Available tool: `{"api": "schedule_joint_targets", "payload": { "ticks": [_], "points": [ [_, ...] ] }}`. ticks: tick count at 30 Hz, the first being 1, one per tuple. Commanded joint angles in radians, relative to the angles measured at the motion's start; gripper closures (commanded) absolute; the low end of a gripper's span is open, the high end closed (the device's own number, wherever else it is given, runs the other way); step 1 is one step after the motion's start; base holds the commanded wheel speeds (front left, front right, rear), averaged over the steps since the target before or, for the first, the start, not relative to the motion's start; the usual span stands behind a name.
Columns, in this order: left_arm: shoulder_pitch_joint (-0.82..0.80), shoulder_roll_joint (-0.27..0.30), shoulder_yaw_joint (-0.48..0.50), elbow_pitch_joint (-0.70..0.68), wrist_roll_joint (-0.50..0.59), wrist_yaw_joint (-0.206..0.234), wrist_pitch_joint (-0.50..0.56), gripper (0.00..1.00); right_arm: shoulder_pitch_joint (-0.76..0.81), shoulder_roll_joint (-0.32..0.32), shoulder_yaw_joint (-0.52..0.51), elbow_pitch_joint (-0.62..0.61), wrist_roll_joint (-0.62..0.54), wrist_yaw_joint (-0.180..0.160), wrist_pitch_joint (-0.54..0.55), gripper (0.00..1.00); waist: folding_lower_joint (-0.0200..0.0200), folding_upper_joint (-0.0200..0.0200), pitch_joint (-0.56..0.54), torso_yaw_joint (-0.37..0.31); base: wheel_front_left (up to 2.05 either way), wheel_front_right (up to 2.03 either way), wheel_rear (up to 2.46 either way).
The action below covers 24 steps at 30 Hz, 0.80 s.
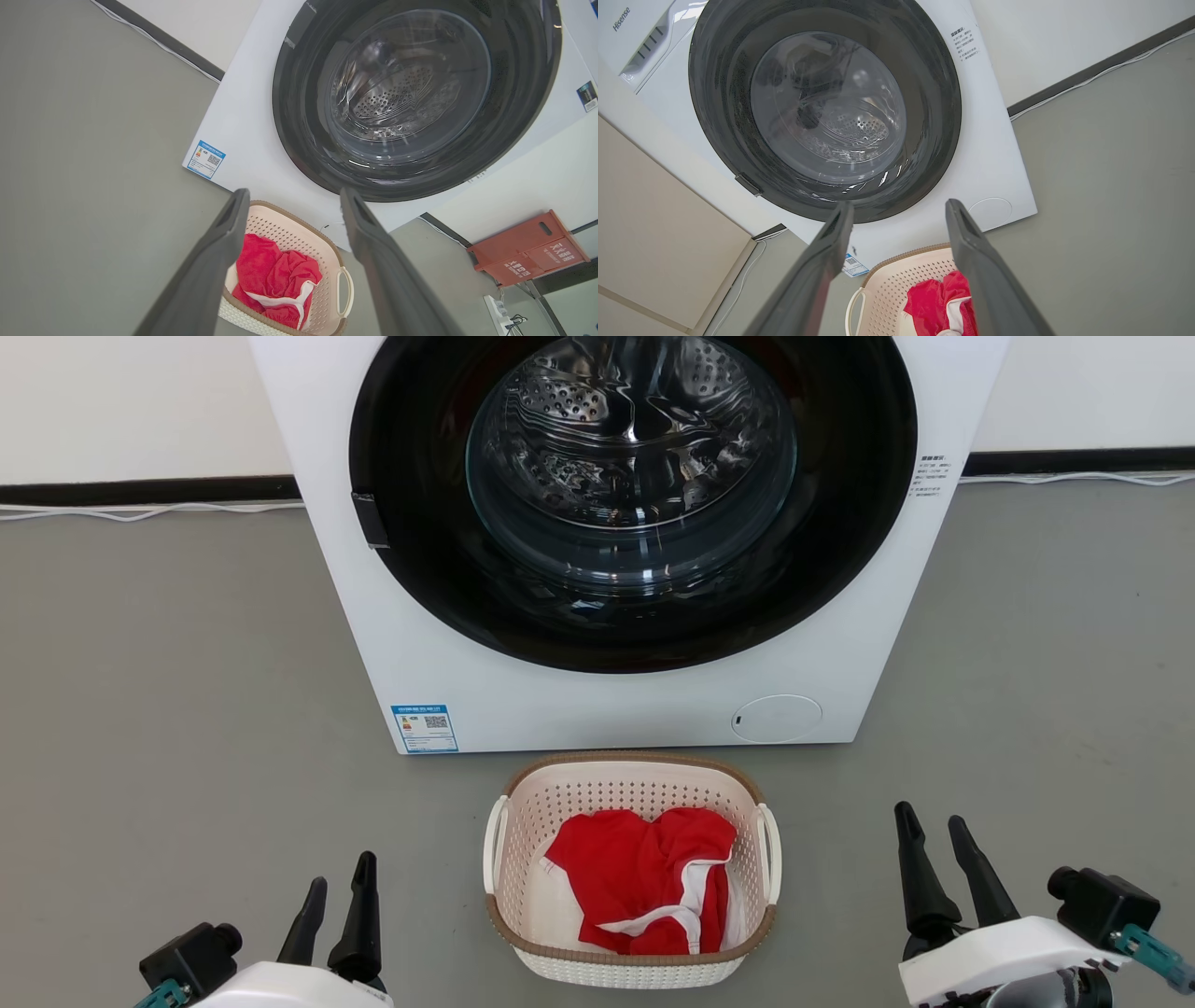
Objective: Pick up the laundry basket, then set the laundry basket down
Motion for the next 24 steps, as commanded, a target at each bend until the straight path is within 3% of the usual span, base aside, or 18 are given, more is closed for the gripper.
{"api": "schedule_joint_targets", "payload": {
  "ticks": [1,24],
  "points": [
    [-0.044,0.010,0.015,-0.033,0.041,0.005,-0.016,0.00,-0.056,-0.010,0.021,-0.033,-0.047,0.005,-0.022,0.00,0.0000,0.0000,0.000,0.000,0.00,0.00,0.00],
    [-0.045,0.013,0.014,-0.062,0.324,0.028,-0.081,0.00,-0.064,-0.011,0.036,-0.033,-0.334,0.006,-0.086,0.00,0.0000,0.0000,0.003,0.001,0.00,0.00,0.00]
  ]
}}
